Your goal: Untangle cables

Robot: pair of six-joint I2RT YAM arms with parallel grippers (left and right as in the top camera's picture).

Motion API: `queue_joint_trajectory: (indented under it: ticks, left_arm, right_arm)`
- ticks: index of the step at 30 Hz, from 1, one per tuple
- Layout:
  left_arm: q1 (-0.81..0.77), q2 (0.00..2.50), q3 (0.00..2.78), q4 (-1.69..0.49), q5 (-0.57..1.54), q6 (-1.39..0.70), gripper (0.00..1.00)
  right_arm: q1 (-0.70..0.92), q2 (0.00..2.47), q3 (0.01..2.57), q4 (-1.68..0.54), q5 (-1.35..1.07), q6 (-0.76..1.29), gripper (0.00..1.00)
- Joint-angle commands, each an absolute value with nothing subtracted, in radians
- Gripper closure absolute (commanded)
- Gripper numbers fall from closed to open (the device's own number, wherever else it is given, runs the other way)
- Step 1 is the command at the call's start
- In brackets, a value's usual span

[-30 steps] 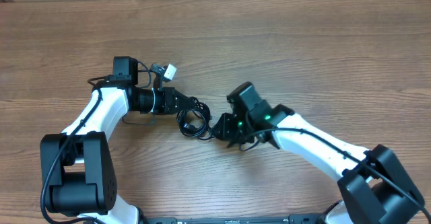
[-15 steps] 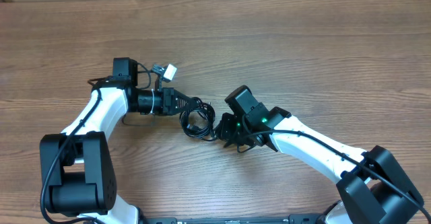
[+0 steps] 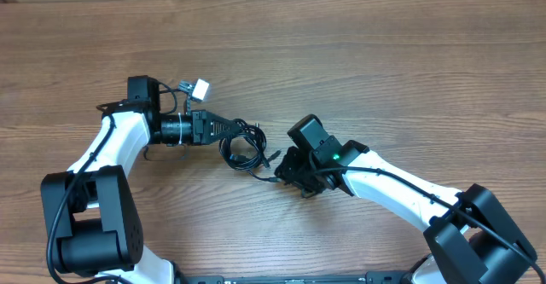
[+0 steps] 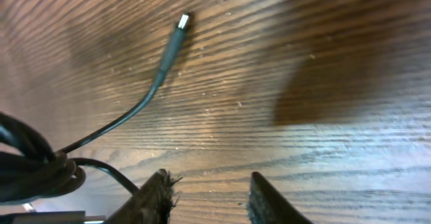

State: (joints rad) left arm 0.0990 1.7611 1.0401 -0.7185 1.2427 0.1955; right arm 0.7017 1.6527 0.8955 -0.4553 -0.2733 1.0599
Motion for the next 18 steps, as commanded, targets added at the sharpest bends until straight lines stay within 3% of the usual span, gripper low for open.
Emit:
queue_joint_trajectory:
  ticks: [1, 12, 18]
  left_arm:
    - [0.098, 1.763, 1.050, -0.722, 1.294, 0.226, 0.96]
    - [0.097, 1.763, 1.050, -0.732, 1.291, 0.117, 0.96]
    - [0.097, 1.763, 1.050, -0.732, 1.290, 0.047, 0.96]
  right_arm:
    - [0.700, 1.641, 0.893, -0.439, -0.265, 1.065, 0.64]
    - [0.707, 1.640, 0.893, -0.395, -0.387, 1.068, 0.82]
    - [0.795, 1.640, 0.893, -0.360, -0.379, 1.074, 0.83]
